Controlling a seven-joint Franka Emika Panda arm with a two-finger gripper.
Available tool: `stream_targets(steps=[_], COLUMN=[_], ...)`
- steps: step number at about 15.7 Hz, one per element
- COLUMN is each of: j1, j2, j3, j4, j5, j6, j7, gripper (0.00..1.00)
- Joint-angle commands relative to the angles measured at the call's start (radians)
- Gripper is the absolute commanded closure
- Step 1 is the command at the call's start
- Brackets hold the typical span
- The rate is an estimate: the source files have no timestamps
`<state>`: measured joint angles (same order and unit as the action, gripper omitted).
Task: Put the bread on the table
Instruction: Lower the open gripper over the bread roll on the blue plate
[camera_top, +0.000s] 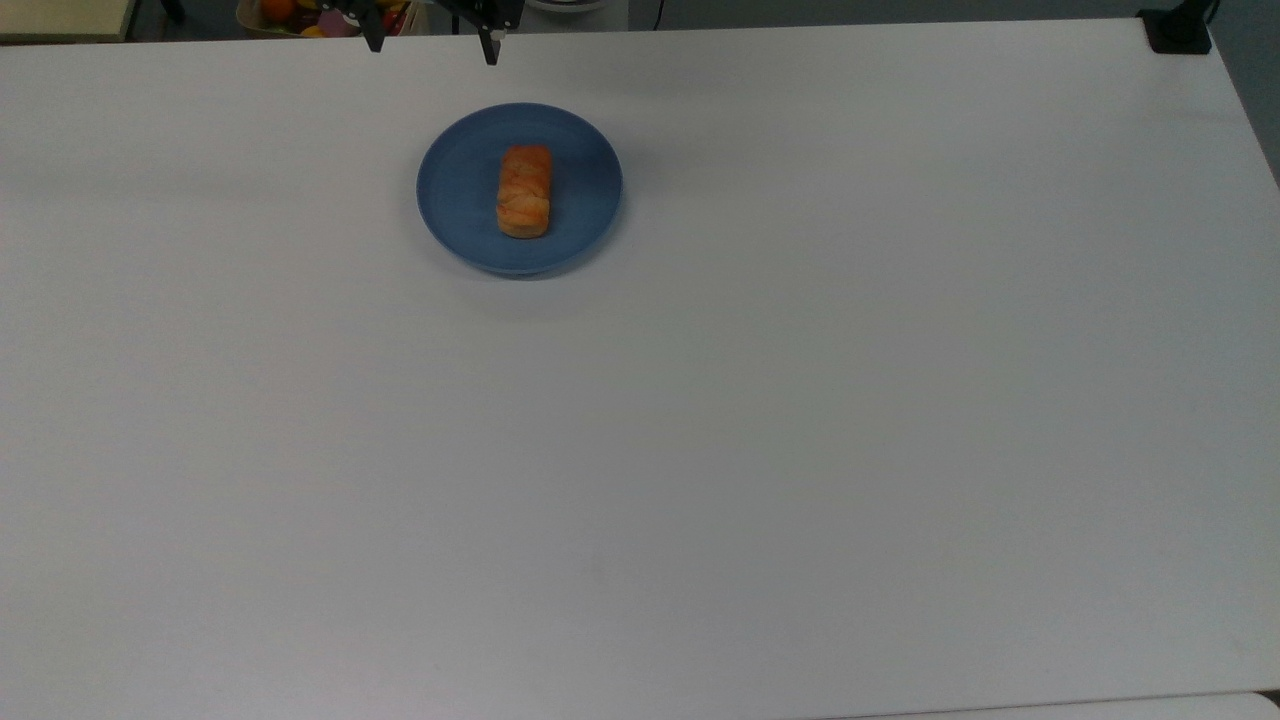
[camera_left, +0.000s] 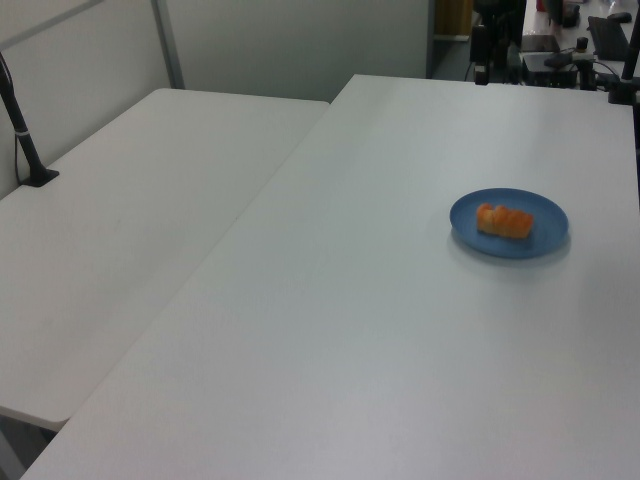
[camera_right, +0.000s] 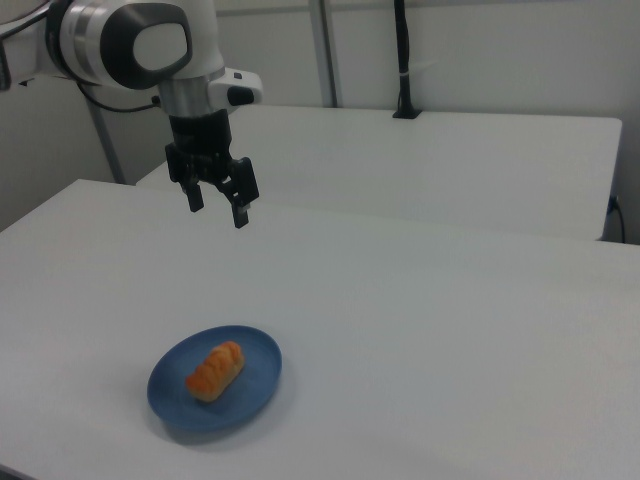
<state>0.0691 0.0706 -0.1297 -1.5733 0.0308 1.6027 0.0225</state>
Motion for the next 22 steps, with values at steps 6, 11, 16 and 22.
stream_targets(steps=[6, 11, 16, 22], j1=[-0.003, 0.008, 0.035, 0.041], j2=[-0.006, -0.032, -0.038, -0.055], j3=[0.005, 0.007, 0.019, 0.038], j4=[0.006, -0.048, -0.204, -0.453], j5=[-0.032, -0.032, -0.035, -0.06], j6=[-0.018, -0.017, 0.054, 0.271], j7=[0.005, 0.002, -0.013, -0.001], gripper=[0.0, 0.0, 0.0, 0.0])
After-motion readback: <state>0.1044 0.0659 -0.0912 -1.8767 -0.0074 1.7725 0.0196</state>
